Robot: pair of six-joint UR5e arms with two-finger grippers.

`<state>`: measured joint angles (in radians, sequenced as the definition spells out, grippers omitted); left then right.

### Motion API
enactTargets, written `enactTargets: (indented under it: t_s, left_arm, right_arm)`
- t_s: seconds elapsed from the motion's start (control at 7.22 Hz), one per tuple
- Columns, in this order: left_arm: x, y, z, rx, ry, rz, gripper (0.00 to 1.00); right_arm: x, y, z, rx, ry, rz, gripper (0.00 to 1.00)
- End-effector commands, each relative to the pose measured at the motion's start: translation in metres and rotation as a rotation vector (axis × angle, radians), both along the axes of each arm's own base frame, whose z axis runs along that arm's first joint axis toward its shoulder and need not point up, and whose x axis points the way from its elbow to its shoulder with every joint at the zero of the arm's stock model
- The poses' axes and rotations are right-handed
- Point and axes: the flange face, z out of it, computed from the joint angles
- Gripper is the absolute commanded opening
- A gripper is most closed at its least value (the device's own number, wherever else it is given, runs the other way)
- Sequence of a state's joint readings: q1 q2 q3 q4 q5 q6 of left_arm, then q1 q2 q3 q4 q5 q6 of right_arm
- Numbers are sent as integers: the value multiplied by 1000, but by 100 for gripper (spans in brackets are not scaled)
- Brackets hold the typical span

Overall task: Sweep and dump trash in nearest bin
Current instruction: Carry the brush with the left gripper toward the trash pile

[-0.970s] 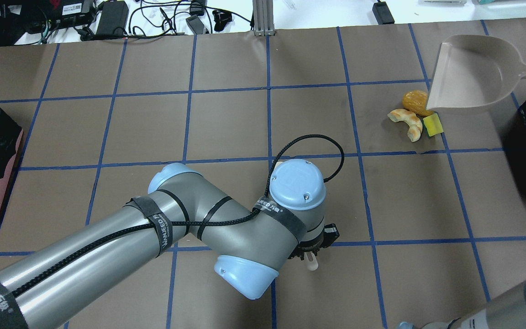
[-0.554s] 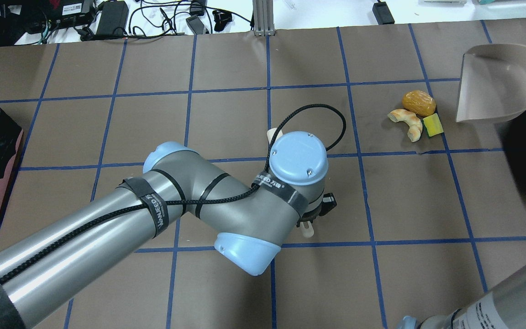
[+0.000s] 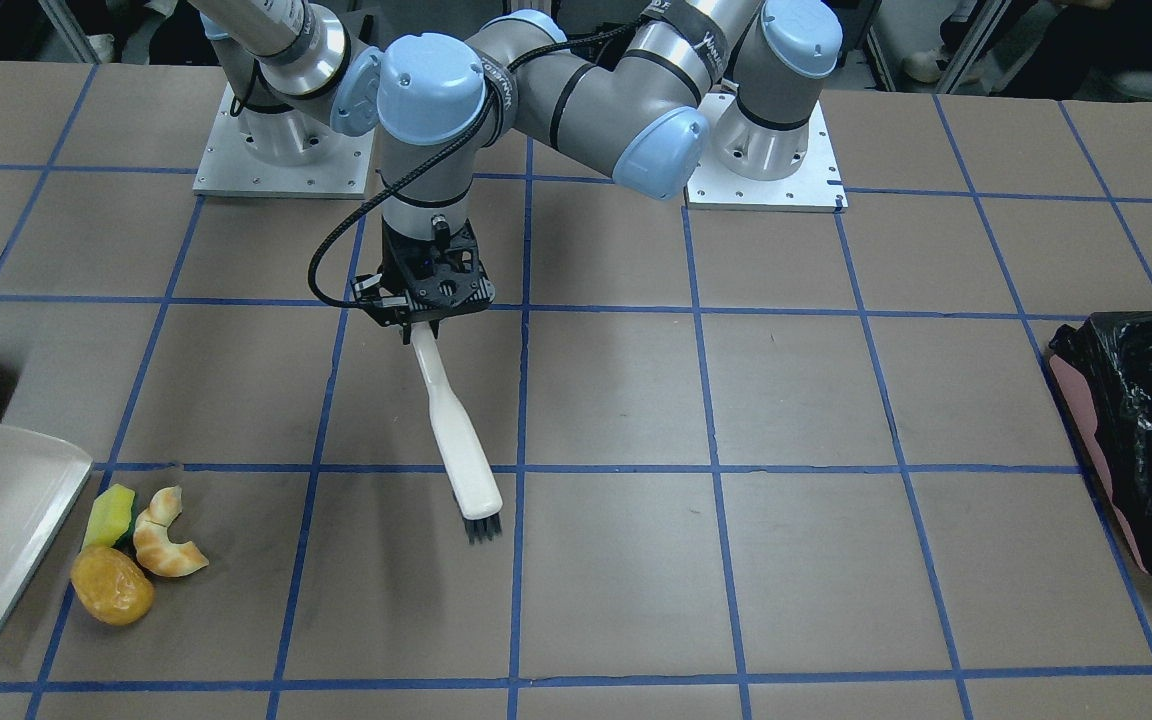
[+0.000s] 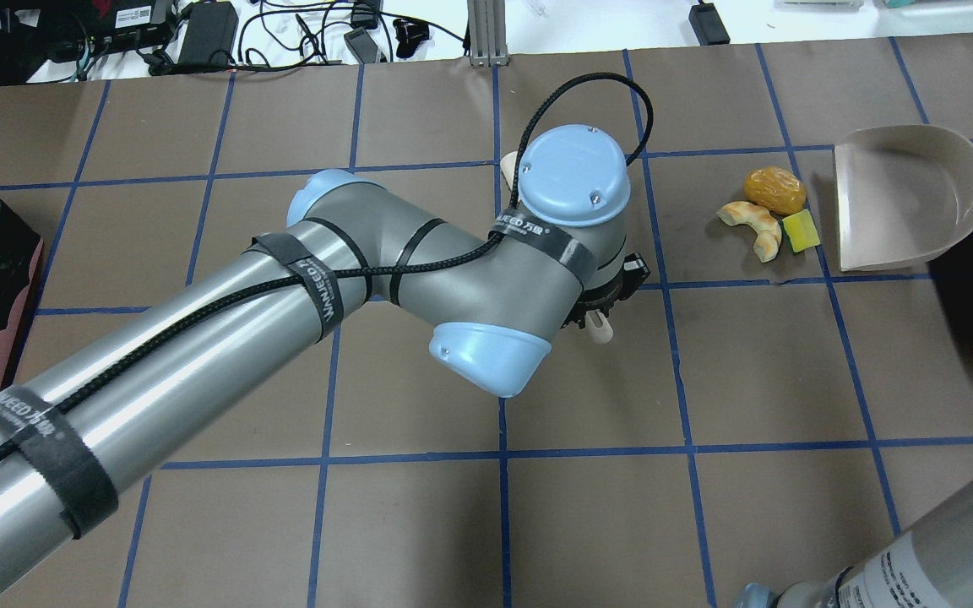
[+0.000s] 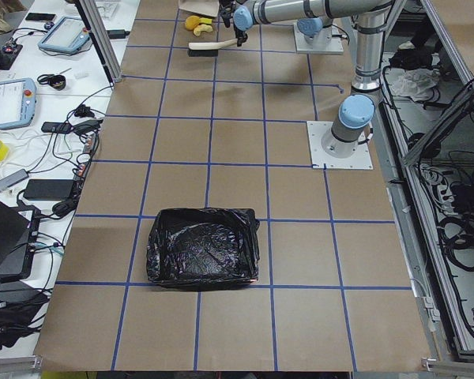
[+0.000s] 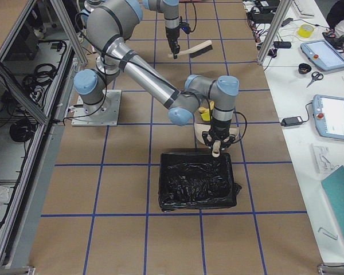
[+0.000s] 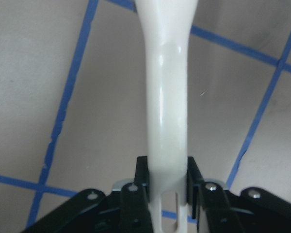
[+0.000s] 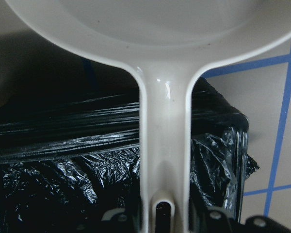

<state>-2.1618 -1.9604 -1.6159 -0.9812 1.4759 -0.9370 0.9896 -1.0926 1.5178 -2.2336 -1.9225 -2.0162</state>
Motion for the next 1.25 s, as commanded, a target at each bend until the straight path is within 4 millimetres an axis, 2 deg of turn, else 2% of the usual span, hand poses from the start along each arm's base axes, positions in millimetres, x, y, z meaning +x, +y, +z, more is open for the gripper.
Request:
enactTargets:
  t_s: [0.0, 0.28, 0.42, 0.83, 1.11]
  left_arm:
    - [-34, -25, -10, 67, 85, -143, 0]
    - [-64, -35, -16, 85, 103, -342, 0]
    - [-77, -39, -26, 100, 89, -420, 0]
    - [-125, -66, -53, 90, 95, -455, 0]
    - [-138, -83, -65, 110, 89, -408, 0]
  right_arm:
    - [3, 3, -6, 5, -5, 16, 0]
    - [8, 2, -10, 4, -12, 12, 0]
    - [12, 2, -12, 6, -15, 14, 0]
    - [17, 0, -14, 6, -19, 15, 0]
    - [27, -4, -16, 6, -29, 26, 0]
